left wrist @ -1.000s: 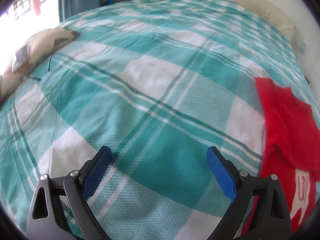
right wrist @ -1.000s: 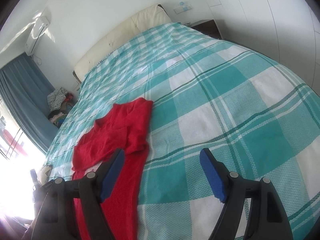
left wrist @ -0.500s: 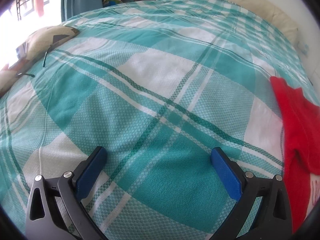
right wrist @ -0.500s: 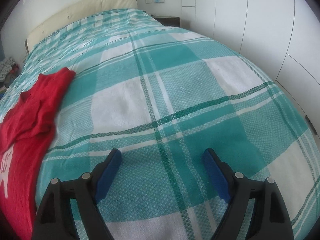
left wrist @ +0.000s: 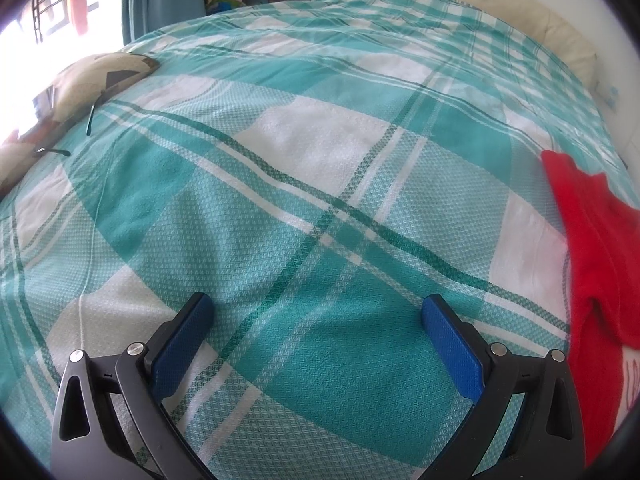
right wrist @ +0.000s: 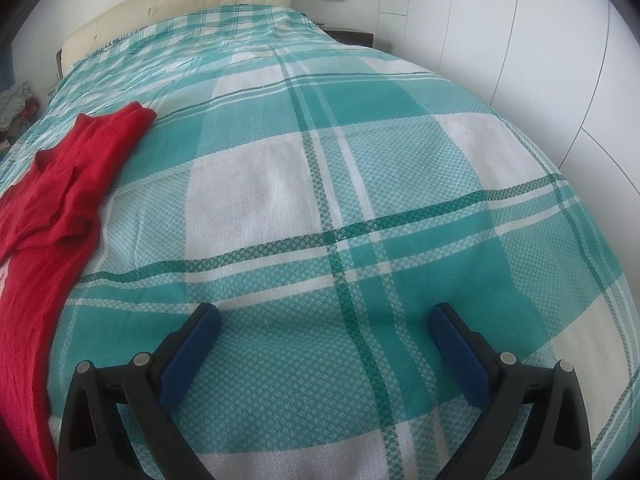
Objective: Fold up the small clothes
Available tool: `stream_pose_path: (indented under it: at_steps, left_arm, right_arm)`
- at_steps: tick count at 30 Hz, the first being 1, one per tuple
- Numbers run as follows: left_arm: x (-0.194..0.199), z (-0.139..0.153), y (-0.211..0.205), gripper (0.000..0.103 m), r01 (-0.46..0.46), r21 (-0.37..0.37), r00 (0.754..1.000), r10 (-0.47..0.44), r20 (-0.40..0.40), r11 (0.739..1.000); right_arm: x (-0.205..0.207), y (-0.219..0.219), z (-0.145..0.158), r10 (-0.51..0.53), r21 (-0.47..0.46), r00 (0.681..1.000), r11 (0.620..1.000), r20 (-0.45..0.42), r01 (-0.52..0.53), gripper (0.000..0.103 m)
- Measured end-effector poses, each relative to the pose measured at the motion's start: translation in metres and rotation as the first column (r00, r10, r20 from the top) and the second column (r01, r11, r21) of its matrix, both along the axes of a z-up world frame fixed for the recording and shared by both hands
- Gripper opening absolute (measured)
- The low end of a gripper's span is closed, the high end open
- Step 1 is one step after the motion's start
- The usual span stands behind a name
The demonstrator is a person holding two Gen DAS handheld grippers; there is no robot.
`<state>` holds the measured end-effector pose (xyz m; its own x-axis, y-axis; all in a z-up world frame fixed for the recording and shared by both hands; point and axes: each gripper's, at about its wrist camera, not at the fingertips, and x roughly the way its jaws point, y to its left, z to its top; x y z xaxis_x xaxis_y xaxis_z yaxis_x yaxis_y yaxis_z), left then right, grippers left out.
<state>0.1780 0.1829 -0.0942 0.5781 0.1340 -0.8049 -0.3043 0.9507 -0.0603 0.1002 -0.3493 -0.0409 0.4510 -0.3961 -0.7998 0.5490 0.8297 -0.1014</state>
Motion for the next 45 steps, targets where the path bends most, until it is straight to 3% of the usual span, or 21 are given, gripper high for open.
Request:
stream_pose_path:
  at_steps: [45]
  left_arm:
    - [0.0001,-0.0002,-0.0003,0.103,-0.001,0.001,1.000,0.001,0.000,1.000]
  right_arm:
    - [-0.0008,0.0034,0.0009,-0.003,-0.007,1.000,1.000,-0.011,0.003,0.103]
